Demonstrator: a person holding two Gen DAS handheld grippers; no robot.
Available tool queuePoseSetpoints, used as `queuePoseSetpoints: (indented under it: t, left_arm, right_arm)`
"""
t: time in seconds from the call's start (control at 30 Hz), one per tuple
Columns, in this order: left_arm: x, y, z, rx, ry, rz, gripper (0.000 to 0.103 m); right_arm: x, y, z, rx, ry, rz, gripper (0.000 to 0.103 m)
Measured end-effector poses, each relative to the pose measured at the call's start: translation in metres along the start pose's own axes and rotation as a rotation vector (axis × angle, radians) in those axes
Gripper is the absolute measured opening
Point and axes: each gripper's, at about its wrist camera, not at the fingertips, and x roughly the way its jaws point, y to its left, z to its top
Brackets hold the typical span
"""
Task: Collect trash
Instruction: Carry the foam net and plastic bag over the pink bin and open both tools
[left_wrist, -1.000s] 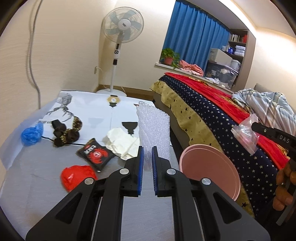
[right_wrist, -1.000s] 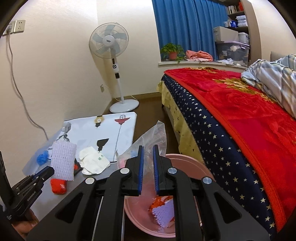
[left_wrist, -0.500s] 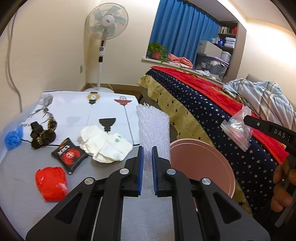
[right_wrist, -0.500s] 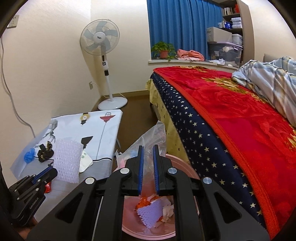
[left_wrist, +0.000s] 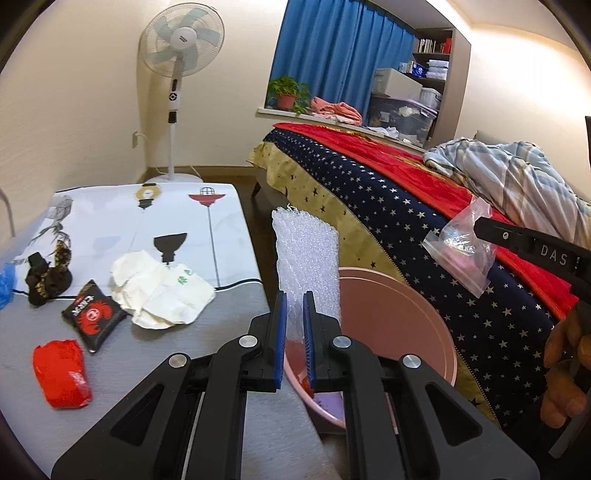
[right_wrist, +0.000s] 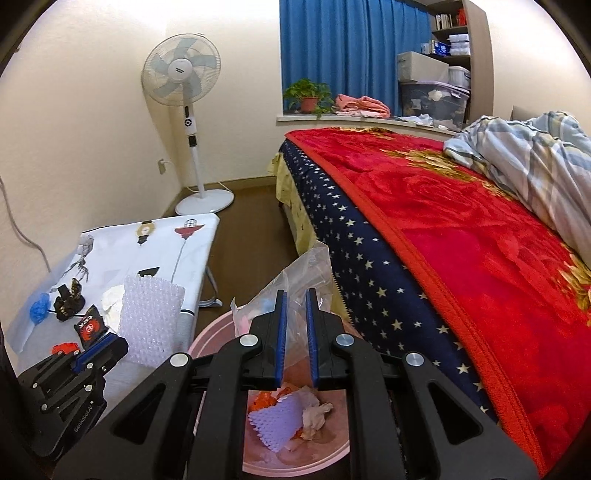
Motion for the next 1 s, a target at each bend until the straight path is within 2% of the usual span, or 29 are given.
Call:
queuePoseSetpoints:
  t: [0.9, 0.93, 0.97, 1.0]
  left_arm:
    - [0.024, -0.018, -0.002, 0.012, 0.034, -0.042, 0.009]
    - [0.025, -0.018, -0.002, 0.010, 0.038, -0.050, 0.009]
    - [0.025, -0.019, -0.002, 0.008, 0.042, -0.051, 0.010]
    - [0.026, -0.018, -0.003, 0.007, 0.048, -0.050, 0.015]
  right_arm:
    - [0.008, -0.012, -0.001, 0.030, 0.020, -0.029, 0.014]
    - [0.008, -0.012, -0.001, 0.031, 0.020, -0.030, 0.016]
    - [0.008, -0.012, -0.001, 0.034, 0.020, -0.034, 0.026]
    - [0.008, -0.013, -0.002, 0.036, 0.018, -0.041, 0.046]
